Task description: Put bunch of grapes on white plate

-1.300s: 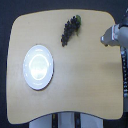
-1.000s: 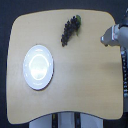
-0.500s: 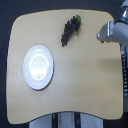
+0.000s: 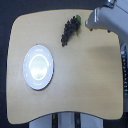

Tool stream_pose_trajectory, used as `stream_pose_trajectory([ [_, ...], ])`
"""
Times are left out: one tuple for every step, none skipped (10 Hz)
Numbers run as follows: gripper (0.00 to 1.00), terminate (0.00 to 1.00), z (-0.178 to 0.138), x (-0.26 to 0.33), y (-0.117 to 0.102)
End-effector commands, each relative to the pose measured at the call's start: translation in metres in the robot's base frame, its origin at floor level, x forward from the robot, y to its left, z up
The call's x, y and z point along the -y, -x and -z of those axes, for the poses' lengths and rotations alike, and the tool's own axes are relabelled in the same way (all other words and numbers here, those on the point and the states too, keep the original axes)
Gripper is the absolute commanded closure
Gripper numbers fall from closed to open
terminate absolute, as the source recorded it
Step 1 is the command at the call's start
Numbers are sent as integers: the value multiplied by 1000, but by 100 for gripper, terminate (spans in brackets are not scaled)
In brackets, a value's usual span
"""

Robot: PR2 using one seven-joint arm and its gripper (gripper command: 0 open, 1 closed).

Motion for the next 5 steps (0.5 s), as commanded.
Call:
stream_pose_trajectory([
  [0, 0, 37, -73, -73],
  [0, 0, 50, -86, -81],
  [0, 0, 55, -94, -82],
  [0, 0, 63, -108, -80],
  [0, 0, 71, -115, -79],
])
